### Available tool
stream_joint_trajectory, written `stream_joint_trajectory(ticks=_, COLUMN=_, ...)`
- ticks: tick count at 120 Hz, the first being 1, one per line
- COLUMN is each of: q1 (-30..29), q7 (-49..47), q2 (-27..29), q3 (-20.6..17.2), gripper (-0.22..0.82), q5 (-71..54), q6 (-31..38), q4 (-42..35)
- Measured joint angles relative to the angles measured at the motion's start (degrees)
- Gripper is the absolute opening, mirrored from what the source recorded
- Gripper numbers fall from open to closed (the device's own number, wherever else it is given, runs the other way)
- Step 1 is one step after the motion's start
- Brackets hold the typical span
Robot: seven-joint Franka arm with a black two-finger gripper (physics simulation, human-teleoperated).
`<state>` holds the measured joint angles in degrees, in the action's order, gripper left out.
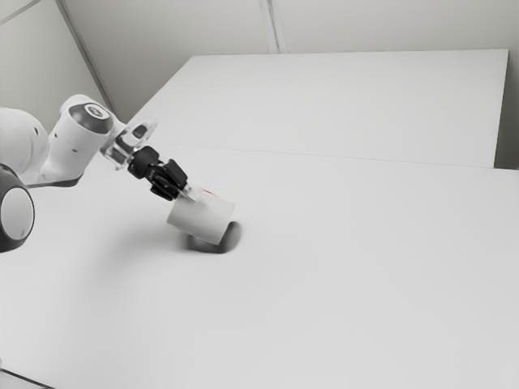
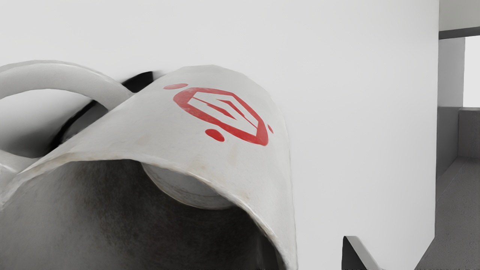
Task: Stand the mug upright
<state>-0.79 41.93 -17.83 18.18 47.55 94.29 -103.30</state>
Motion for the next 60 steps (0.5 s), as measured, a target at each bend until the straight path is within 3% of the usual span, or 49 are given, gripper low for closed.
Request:
stream_joint_trajectory(ticks=24, q1=0.2, q7=-1.5, q2=0.3, q3=-0.7, gripper=-0.11, q5=0.0, q6=0.7, q4=0.0)
stream_joint_trajectory(ticks=60, q1=0.1, q7=-3.4, q2=2.0, q3=-0.6, gripper=-0.16, q5=-0.8, q6=1.0, q4=0.0)
